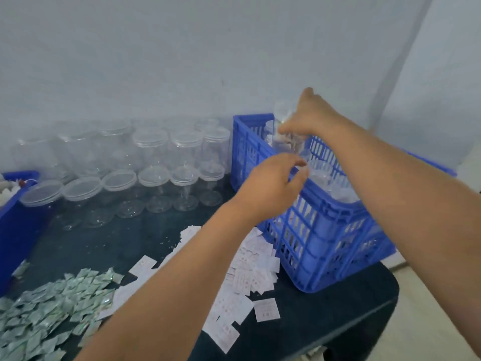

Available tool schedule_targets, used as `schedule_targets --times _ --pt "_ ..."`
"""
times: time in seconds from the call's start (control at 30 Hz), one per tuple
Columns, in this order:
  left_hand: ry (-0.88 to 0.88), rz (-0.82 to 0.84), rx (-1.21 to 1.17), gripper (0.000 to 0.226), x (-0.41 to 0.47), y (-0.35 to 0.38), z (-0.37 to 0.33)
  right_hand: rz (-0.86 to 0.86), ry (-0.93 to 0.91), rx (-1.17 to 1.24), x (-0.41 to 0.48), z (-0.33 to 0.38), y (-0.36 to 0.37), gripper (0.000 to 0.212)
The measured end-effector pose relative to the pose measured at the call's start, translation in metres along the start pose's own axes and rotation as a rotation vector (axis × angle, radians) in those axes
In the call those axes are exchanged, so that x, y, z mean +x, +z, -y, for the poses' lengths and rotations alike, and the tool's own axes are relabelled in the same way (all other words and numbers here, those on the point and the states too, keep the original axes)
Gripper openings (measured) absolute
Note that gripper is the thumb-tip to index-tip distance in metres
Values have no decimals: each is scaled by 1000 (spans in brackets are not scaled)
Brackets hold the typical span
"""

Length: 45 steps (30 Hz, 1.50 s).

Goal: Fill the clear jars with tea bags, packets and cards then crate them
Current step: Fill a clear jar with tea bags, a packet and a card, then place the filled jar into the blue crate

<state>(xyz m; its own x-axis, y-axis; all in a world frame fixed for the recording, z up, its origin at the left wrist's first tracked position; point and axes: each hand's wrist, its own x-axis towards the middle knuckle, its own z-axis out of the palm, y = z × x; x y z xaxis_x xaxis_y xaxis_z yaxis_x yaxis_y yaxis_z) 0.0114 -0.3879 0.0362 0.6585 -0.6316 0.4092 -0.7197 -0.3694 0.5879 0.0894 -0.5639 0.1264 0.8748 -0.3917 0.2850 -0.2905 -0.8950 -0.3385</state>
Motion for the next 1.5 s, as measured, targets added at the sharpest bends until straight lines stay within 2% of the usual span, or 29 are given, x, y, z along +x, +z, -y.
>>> schedule_targets --times 0.1,0.2,0.33,0.37,0.5,0.67,0.73,0.87,1.0,1.13,1.27,1.3,1.4,1.5 --pt "158 -65 53 26 3 23 8 165 71 -100 28 -8 32 81" --pt "205 -160 -14 25 1 37 19 353 92 61 58 -16 63 51" --pt "189 -162 -96 25 6 49 22 367 12 168 79 -9 92 31" --pt "186 -159 -112 26 7 50 23 360 2 204 82 -5 97 30" --pt "163 -149 -145 31 7 51 28 406 24 346 84 2 94 57" --pt "152 -168 -184 29 6 55 28 428 -3 291 90 -2 90 72" --pt "144 -168 -185 30 7 56 29 368 -19 232 91 2 89 71" --pt "140 -191 -187 30 6 58 28 214 -91 -75 85 9 98 56" --pt "130 -172 -195 32 6 58 28 207 -187 -382 78 12 99 49" --pt "120 -169 -202 34 6 59 28 261 -107 -316 73 18 101 43" --pt "142 -197 -186 28 6 58 28 444 38 10 65 17 94 75" --pt "135 -198 -184 27 6 58 28 474 39 14 64 19 87 78" --pt "99 -177 -197 24 5 55 25 484 -45 -204 50 32 56 66" --pt "105 -155 -148 25 2 52 24 333 -166 -470 15 54 16 46"
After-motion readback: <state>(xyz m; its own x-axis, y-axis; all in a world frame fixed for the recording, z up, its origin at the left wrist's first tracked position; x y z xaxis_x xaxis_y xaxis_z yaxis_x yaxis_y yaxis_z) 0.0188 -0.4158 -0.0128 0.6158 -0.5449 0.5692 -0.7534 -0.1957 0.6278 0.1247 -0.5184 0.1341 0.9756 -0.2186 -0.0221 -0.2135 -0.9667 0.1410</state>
